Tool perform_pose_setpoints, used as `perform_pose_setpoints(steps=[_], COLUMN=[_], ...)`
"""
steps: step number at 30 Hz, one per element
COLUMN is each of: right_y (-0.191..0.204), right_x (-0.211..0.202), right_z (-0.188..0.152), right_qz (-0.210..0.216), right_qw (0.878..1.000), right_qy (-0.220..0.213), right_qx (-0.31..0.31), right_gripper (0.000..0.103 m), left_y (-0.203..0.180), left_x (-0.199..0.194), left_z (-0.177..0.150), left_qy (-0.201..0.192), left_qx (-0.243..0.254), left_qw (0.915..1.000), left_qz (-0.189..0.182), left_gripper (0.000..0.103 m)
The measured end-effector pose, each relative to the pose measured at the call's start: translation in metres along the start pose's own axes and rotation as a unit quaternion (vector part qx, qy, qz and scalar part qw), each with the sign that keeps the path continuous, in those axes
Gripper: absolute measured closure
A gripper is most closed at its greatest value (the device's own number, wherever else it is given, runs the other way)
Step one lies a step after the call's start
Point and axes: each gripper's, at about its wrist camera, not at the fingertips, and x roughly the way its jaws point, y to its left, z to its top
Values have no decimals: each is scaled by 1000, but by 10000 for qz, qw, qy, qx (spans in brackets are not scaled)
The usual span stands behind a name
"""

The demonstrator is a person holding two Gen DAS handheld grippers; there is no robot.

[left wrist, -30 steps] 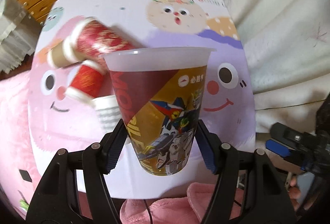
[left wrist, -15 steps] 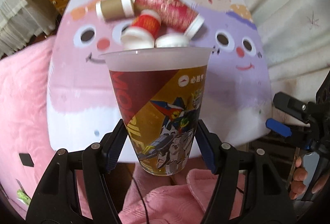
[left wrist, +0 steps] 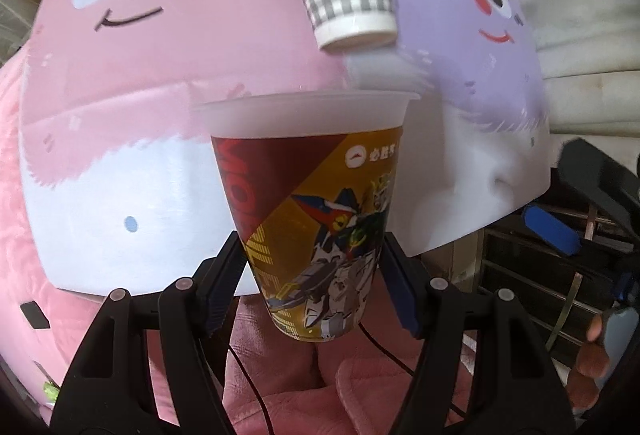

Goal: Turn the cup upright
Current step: 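Lift the printed cup with the left tool and carry it toward the right tool, then grasp the printed cup with the right tool while the left tool releases it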

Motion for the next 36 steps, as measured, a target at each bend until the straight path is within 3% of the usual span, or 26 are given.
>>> perform_pose_setpoints(steps=[7,10,15,20,23,26,29,36], right_y=[-10,-9,5,33,43,46,50,58], right_x=[7,7,-1,-4,9,29,50,89], right_z=[10,15,22,18,10,2,-6,-18], right_qz=[-166,-203,-204,-461,-524,-765,-1079,-1079], right_qw=[9998,9997,9997,9976,9964,9940,9893,9881], right_qy=[123,130,115,112,228,275,280,268], right_qx=[57,7,-28,-498,-621,-732,-940,-1063], right_gripper=[0,0,0,0,0,0,0,0], left_y=[-2,1,-1,19,30,46,67,115], left_x=[13,10,-14,-45,-61,-71,-81,-94], left_z=[0,-2,-3,-15,-23,-32,-41,-51], left_qy=[40,116,13,-250,-641,-897,-1000,-1074], left_qx=[186,266,482,428,326,218,216,-36], left_qw=[9996,9993,9988,9985,9966,9952,9946,9941], left_qz=[-204,-235,-121,-225,-411,-337,-182,-157], left_gripper=[38,26,25,24,24,24,24,24])
